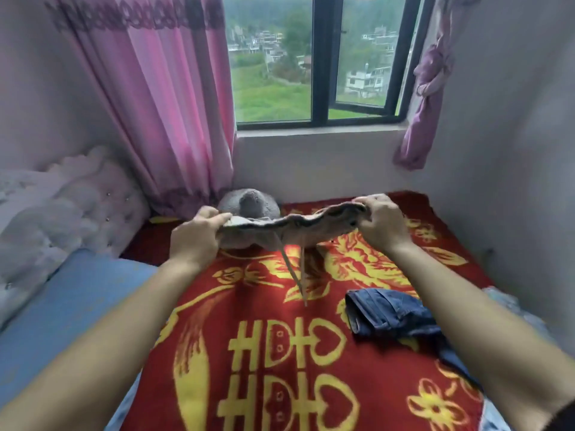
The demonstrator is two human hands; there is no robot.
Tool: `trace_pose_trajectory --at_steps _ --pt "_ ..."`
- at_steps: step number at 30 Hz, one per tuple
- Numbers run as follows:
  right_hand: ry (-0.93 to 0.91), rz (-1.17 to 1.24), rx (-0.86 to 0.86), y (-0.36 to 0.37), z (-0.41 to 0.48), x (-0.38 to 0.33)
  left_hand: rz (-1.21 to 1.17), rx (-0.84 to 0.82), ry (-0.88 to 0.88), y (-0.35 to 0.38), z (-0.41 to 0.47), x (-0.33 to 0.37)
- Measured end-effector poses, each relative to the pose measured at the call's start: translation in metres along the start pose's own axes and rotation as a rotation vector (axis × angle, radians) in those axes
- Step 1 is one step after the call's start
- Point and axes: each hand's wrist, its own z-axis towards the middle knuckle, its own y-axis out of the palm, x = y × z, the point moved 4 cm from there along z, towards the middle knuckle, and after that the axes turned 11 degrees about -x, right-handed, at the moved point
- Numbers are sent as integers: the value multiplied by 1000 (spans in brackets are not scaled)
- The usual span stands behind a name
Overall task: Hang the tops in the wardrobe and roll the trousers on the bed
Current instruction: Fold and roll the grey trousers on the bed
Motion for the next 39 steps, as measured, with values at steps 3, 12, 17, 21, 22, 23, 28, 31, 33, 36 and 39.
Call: trace_pose_trajectory --at_steps 3,12,17,21,22,23,28,31,33,36,39 --pt "109 -169 -229 85 -67 52 97 -277 -20 102 -63 -6" --pt "77 -577 -739 219 -260 118 138 -829 -106 264 -266 -11" --pt "67 -632 -842 242 -328 128 218 -870 -98 286 -327 -11" --pt "71 -652 -876 264 -365 143 333 -892 -39 317 -359 -10" --pt "72 -653 -889 271 -374 149 351 -910 -29 326 -366 -10" --pt "74 -654 -910 280 -383 156 362 -928 -21 338 -374 -10" --pt "99 -668 -1005 332 -435 195 333 -1042 -52 410 -421 -16" --pt "154 -657 -1055 365 -462 219 277 -1185 -94 460 -442 -15" --pt "207 -638 -1110 388 -474 233 258 -1292 -114 487 -453 -13" --pt "338 -557 -1317 417 -491 251 259 -1483 -152 512 -463 -5" --pt "470 -398 -1335 428 -491 258 232 -1444 -204 517 -463 9"
